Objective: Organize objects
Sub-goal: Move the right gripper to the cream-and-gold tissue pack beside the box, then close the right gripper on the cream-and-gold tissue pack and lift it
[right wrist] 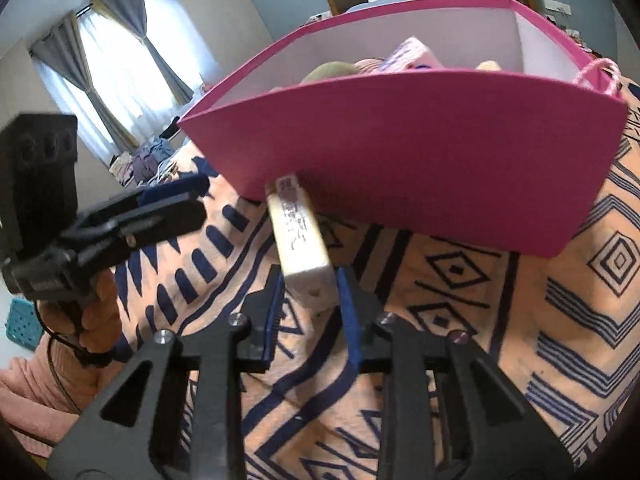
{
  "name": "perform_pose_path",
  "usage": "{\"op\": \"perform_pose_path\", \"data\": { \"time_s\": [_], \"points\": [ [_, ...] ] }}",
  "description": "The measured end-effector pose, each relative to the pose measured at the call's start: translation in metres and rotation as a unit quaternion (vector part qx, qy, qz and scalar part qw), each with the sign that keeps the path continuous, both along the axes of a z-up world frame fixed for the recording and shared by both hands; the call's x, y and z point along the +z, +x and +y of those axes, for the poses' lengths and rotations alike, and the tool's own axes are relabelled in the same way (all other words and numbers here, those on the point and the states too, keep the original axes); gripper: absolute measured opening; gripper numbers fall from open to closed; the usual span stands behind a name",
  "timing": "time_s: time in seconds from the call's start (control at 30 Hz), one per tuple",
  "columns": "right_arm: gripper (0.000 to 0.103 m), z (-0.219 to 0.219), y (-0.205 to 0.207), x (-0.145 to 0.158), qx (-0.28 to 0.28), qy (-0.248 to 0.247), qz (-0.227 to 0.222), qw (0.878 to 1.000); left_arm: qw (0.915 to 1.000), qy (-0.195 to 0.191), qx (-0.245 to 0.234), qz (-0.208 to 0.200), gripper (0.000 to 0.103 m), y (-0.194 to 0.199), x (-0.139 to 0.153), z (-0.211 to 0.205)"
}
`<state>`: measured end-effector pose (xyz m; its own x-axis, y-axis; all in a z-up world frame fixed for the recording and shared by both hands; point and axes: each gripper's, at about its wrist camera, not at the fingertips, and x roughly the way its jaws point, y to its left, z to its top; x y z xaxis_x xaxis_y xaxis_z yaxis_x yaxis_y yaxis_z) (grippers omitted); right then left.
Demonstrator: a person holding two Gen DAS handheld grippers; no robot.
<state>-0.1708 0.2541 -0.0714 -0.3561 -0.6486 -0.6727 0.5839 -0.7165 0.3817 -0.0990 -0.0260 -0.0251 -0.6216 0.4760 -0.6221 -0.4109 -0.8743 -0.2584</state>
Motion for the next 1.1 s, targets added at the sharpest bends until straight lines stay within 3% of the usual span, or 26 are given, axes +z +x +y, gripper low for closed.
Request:
{"op": "perform_pose_path", "data": {
  "time_s": [0.2,0.53,0.87,1.1],
  "points": [
    [0.029,0.016,-0.016,-0.006,-0.025,-0.006,-0.022,0.999,0.9995,-0.022,-0.014,-0.020,0.068,-0.008,-0.014,0.017],
    [0.031,0.014,-0.013,-0.009,-0.022,-0.024,-0.032,0.999,0.9982,-0.006,-0.013,-0.059,0.067,-0.014,-0.031,0.016],
    [0.035,0.004,-0.025,-0.015,-0.026,-0.031,-0.041,0.998,0.9958,-0.001,-0.022,-0.089,0.045,-0.016,-0.041,0.019],
    [0.035,-0.004,-0.027,-0.019,-0.019,-0.026,-0.045,0.998,0.9947,0.007,-0.025,-0.099,0.040,-0.017,-0.041,0.017]
  ]
}}
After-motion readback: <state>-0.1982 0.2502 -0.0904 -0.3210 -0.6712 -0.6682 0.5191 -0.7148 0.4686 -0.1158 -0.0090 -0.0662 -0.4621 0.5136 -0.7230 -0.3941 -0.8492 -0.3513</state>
